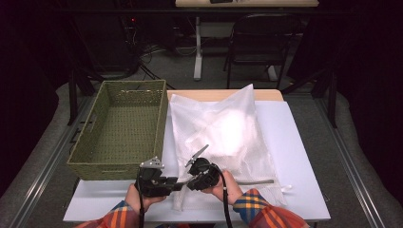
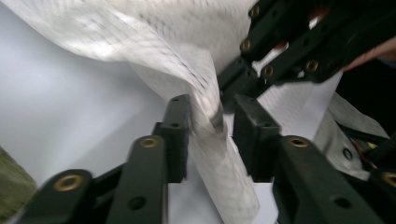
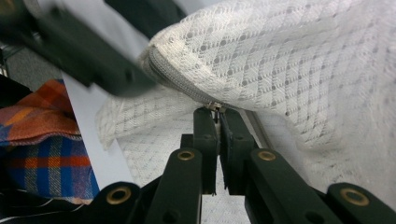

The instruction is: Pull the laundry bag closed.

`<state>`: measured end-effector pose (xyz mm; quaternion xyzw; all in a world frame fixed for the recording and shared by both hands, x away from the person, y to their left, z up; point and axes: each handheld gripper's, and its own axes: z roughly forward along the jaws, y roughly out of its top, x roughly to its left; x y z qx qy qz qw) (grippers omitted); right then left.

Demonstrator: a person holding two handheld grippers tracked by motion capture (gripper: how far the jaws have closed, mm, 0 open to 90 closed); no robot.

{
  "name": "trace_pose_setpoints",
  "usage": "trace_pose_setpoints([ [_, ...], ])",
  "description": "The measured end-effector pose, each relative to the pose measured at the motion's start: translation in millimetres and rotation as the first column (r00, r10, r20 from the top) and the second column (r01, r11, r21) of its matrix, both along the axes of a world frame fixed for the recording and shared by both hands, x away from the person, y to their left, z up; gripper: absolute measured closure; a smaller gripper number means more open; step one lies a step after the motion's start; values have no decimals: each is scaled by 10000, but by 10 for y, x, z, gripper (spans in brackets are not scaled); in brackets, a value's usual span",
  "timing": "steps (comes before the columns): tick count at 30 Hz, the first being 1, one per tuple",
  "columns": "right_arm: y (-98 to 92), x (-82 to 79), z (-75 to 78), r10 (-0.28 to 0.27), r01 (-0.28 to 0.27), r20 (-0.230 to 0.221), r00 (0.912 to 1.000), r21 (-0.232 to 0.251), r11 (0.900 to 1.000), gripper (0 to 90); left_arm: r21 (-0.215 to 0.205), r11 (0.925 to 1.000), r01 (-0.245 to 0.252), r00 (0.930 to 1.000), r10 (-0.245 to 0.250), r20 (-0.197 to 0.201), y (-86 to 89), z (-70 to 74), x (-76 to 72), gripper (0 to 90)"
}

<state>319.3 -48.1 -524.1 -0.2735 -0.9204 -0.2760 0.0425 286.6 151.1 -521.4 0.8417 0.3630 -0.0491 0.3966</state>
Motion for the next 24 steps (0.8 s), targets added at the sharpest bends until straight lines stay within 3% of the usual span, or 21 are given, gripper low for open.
trace_pose_setpoints([
  [1,8,-7,5,58,-58,55,10000,72,10000,865,153,9998,123,9999,-122,-63,-21,-11,-2,647],
  [3,31,-27,15,169,-169,89,9998,-13,9999,862,292,9995,140,9999,-141,33,-48,-26,-12,753],
  [6,17,-15,-13,192,-195,116,9997,204,9996,849,213,9998,30,10000,-30,34,-23,-20,-4,833],
  [12,16,3,-31,188,-195,170,9997,412,9990,818,233,9996,-142,9997,137,191,26,32,-10,850],
  [16,23,7,-31,280,-296,275,9992,589,9978,845,276,9993,-249,9995,243,207,48,38,-16,852],
  [18,40,7,-33,337,-350,217,9992,625,9974,806,259,9991,-337,9993,332,196,59,33,-17,852],
  [24,102,33,-29,409,-431,288,9988,828,9956,861,492,9979,-413,9987,397,328,91,34,-18,852],
])
